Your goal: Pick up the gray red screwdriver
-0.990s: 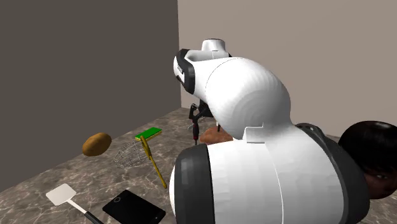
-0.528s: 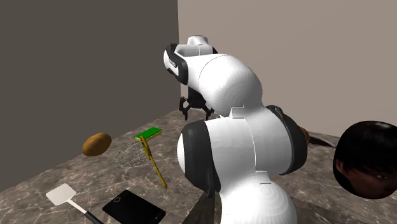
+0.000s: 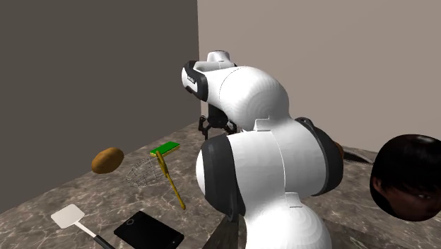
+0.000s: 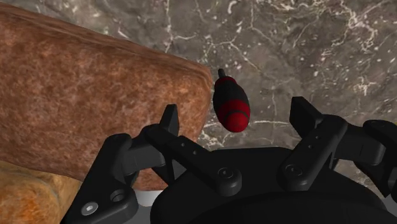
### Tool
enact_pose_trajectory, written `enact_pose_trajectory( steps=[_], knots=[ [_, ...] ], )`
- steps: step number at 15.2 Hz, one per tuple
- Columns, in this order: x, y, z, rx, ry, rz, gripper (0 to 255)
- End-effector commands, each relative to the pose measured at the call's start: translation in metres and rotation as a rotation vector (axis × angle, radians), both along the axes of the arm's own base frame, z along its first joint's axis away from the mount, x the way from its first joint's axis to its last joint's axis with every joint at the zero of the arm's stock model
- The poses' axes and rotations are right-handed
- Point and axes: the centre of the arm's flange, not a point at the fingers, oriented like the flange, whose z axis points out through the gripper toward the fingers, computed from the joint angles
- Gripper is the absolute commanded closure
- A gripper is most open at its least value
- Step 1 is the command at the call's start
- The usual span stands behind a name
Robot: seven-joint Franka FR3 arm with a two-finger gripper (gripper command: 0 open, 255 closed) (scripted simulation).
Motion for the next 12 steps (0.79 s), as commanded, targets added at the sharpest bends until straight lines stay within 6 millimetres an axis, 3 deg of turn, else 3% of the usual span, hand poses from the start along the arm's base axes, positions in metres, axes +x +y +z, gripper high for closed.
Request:
enact_pose_trajectory(
  steps=[1, 10, 12],
  knots=[
    [0.000, 0.000, -0.002, 0.000, 0.000, 0.000, 255],
    [0.000, 0.000, -0.002, 0.000, 0.000, 0.000, 255],
    [0.000, 0.000, 0.008, 0.000, 0.000, 0.000, 255]
  ],
)
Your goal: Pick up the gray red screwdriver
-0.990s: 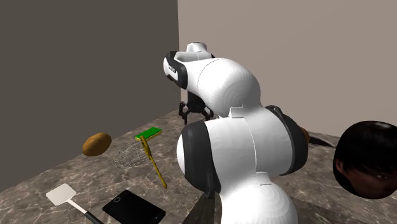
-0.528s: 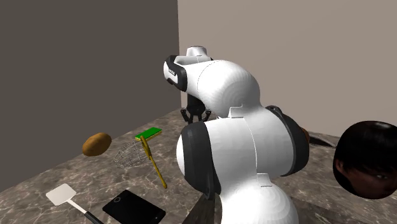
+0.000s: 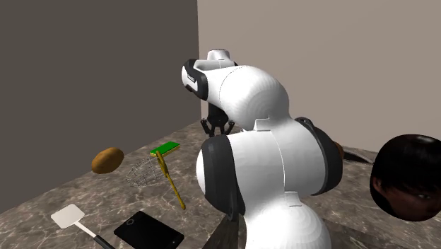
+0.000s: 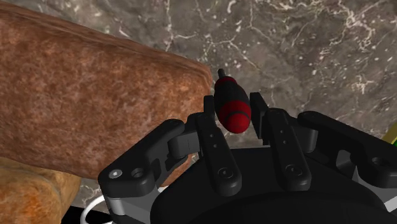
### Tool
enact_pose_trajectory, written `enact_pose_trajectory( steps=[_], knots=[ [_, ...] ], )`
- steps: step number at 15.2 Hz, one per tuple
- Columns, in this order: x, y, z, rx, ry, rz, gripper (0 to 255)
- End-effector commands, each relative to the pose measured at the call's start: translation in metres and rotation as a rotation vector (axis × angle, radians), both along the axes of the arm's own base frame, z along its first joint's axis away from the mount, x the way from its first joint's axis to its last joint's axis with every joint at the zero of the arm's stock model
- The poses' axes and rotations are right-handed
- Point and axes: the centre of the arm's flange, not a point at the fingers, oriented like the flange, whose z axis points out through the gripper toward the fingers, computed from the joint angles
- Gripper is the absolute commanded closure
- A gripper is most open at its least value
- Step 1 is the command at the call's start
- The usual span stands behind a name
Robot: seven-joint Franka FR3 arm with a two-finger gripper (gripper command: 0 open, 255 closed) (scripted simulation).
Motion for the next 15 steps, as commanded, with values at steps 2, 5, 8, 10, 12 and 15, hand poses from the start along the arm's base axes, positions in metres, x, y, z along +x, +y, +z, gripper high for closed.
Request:
enact_pose_trajectory(
  steps=[2, 5, 8, 10, 12, 15],
  knots=[
    [-0.001, 0.000, 0.014, 0.000, 0.000, 0.000, 255],
    [-0.001, 0.000, 0.030, 0.000, 0.000, 0.000, 255],
    [-0.001, 0.000, 0.046, 0.000, 0.000, 0.000, 255],
    [-0.001, 0.000, 0.057, 0.000, 0.000, 0.000, 255],
    [-0.001, 0.000, 0.067, 0.000, 0.000, 0.000, 255],
    [-0.001, 0.000, 0.073, 0.000, 0.000, 0.000, 255]
  ],
)
